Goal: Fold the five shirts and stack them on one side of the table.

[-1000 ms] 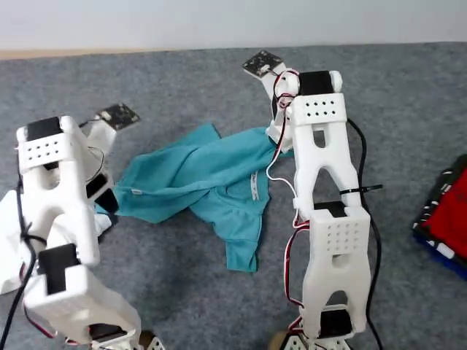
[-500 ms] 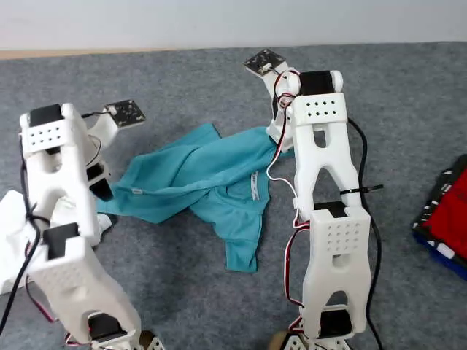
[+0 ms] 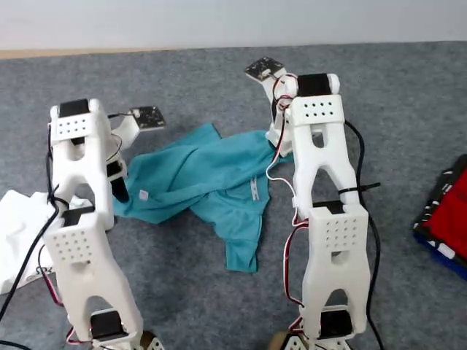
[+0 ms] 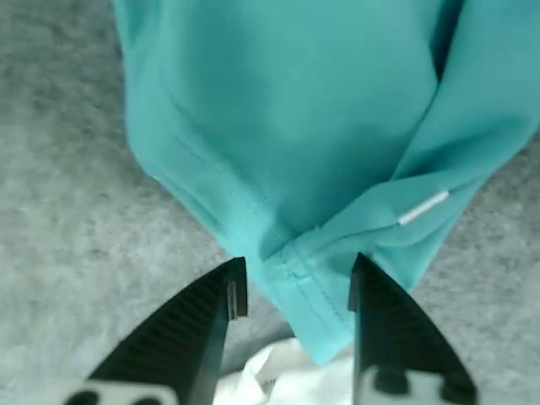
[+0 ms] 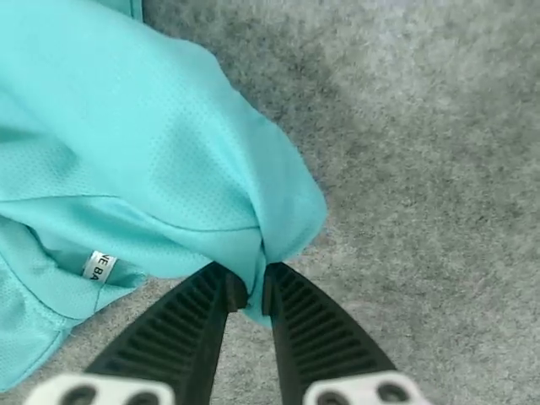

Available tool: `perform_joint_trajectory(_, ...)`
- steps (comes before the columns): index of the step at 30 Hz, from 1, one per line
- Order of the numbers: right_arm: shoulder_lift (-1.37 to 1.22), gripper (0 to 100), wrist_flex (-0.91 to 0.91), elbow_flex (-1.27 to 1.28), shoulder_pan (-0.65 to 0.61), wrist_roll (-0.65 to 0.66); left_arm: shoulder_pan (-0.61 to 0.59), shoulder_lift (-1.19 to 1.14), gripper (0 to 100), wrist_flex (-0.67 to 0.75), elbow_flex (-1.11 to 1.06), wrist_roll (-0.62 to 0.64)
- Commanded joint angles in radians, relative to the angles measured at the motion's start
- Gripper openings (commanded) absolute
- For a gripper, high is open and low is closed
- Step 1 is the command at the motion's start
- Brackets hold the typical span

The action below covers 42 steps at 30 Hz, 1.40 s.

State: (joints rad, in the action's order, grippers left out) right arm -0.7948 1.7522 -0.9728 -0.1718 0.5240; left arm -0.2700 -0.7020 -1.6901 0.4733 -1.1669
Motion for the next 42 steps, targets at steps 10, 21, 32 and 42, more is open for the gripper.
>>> perform_joint_trajectory(10, 0.018, 1.4, 0.042, -0.052, 0.010, -0.011, -0.009, -0.002, 20, -0.064, -0.053, -0.041)
perform_joint_trajectory(21, 0.021, 1.4, 0.042, -0.052, 0.010, -0.011, -0.011, 0.000, 13, -0.064, -0.117, -0.060)
perform_joint_trajectory(32, 0.064, 1.2, 0.044, -0.052, 0.015, -0.011, -0.034, 0.141, 1, -0.064, -0.162, -0.054)
perform_joint_trajectory(42, 0.194, 1.1, 0.044, -0.049, 0.019, -0.011, -0.086, 0.554, 1, -0.063, -0.232, 0.032)
